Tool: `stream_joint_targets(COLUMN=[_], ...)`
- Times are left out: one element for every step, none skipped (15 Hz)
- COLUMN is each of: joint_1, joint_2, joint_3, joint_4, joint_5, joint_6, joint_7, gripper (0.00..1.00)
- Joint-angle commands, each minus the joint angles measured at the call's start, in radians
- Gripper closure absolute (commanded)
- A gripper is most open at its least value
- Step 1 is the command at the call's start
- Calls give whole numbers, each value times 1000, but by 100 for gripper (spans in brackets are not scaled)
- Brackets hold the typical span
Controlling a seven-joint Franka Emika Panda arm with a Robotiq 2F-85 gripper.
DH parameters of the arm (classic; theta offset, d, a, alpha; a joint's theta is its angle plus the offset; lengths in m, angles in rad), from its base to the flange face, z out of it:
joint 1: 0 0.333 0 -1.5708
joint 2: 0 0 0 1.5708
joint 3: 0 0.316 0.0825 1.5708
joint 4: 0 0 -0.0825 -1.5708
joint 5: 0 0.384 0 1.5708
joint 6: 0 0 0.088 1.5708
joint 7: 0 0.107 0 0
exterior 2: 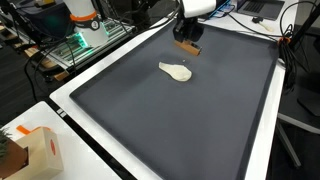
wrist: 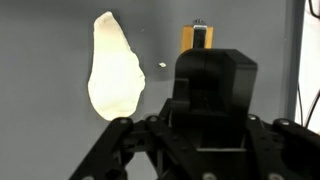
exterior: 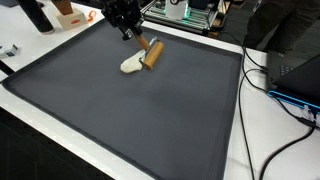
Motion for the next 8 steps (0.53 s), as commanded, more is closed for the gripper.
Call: stream_joint_targets(joint_1=[-20,-21,-22,-23,-24,-24,-25,-25], joint_2=[6,10,13,17,19,22,23,25], joint_3=[10,10,10,10,10,10,10,10], joint_4=[-9,-9,-8,-8,-7,-7,-7,-7], joint_5=[39,41,41,41,40,40,39,38], joint_6=[7,8,8,8,8,8,9,9], joint_7=[-33,-34,-34,-33,-32,-32,-30,-29], gripper=[76,76,76,76,76,76,76,76])
